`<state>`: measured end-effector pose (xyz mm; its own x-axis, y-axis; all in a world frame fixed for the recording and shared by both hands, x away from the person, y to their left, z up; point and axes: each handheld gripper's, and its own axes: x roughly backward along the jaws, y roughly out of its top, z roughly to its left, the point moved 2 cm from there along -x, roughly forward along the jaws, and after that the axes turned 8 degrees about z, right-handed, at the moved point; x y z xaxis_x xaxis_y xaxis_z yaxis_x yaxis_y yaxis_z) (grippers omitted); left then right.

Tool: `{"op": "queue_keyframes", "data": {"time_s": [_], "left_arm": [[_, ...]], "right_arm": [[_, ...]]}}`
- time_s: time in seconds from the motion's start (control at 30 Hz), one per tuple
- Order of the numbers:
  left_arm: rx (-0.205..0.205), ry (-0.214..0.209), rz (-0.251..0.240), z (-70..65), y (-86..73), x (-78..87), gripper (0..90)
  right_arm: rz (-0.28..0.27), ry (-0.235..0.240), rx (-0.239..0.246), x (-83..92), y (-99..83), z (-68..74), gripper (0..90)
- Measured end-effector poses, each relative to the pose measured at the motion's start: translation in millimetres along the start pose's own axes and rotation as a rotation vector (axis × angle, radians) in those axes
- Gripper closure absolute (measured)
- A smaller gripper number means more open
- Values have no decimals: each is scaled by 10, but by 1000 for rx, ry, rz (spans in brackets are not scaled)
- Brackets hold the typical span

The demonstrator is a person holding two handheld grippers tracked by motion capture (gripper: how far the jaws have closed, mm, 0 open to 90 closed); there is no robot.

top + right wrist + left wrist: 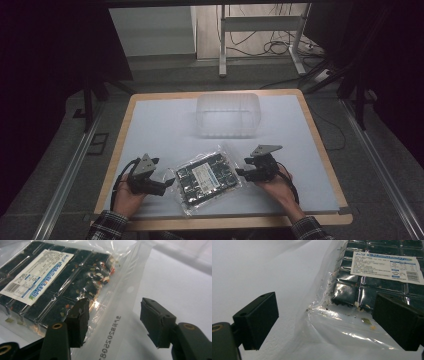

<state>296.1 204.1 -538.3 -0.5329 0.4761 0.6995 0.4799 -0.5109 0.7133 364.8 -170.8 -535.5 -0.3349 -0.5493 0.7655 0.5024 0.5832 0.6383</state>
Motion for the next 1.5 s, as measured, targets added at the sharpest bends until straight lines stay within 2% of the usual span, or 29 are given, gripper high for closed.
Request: {"op": "queue_keyframes", "data": {"time_s": [0.23,0.43,0.53,0.77,1.0,1.17,1.3,1.5], "left_arm": [[-4,1,1,6,0,1,65],[-2,0,5,0,0,-2,65],[-2,1,5,1,0,-1,65],[-2,3,6,1,0,-2,65],[-2,4,5,0,0,-1,65],[-5,8,0,2,1,3,65],[-5,11,-1,0,3,6,65],[-6,11,-1,-4,5,9,64]], "right_arm": [[28,30,9,-81,38,22,529],[27,26,42,-110,71,83,612],[26,27,37,-118,72,94,643],[37,39,-19,-145,59,94,728],[42,44,-85,-149,56,81,871],[33,49,-109,-137,79,84,888],[33,32,-97,-93,109,100,888],[20,34,-86,-6,162,115,888]]}}
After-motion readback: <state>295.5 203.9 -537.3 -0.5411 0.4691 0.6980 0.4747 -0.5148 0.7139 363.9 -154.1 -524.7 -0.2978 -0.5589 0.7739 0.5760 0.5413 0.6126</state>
